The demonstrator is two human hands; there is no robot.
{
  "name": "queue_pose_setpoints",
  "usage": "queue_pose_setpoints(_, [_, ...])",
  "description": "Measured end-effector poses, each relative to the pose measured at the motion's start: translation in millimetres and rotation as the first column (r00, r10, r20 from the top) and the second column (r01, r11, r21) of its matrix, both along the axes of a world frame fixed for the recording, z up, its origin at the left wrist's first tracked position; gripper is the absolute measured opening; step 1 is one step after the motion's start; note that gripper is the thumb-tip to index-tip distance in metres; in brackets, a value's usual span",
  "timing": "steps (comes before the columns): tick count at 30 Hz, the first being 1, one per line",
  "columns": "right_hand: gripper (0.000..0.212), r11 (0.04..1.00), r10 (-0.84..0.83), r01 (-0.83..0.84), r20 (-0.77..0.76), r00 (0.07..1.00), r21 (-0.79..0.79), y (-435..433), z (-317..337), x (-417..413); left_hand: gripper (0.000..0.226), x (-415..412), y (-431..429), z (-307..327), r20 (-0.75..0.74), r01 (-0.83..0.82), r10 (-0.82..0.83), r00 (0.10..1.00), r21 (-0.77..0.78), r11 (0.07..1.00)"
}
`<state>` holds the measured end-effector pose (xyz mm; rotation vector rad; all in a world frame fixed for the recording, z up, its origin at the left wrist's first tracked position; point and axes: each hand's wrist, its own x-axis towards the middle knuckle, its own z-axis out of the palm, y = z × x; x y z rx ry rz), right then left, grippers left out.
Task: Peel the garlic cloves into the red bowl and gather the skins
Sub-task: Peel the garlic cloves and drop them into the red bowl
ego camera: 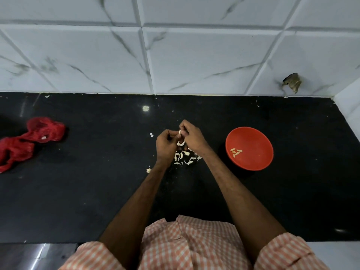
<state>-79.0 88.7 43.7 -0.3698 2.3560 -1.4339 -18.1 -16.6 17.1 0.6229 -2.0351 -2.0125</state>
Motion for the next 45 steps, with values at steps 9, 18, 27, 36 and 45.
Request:
queue_pose_setpoints(9, [0.016,0.994,0.048,-0.015,-0.306,0.951,0.109,0,-11,4,0.020,-5,-3,4,-0.019,0.091,-0.089,0.996,0.143,0.986])
queue_pose_setpoints(18, [0.016,1.000,0.004,0.005,-0.373,0.928,0.025,-8,-16,8,0.016,-10,-1,5,0.032,-0.089,0.083,0.996,0.381,0.920])
queue_pose_setpoints(27, [0.014,0.999,0.027,-0.041,-0.330,0.943,-0.035,-3,-14,11,0.024,-12,0,6,0.078,-0.171,0.156,0.985,0.594,0.786])
queue_pose_setpoints(36, [0.012,0.999,0.027,-0.031,-0.221,0.975,-0.017,13,-12,7,0.016,-13,0,8,0.078,-0.132,0.106,0.991,0.533,0.836])
queue_pose_setpoints(45, [0.009,0.991,-0.117,0.098,-0.250,0.961,-0.089,15,-2,-2,0.007,-6,-2,11,0.073,-0.022,-0.002,0.997,0.326,0.945])
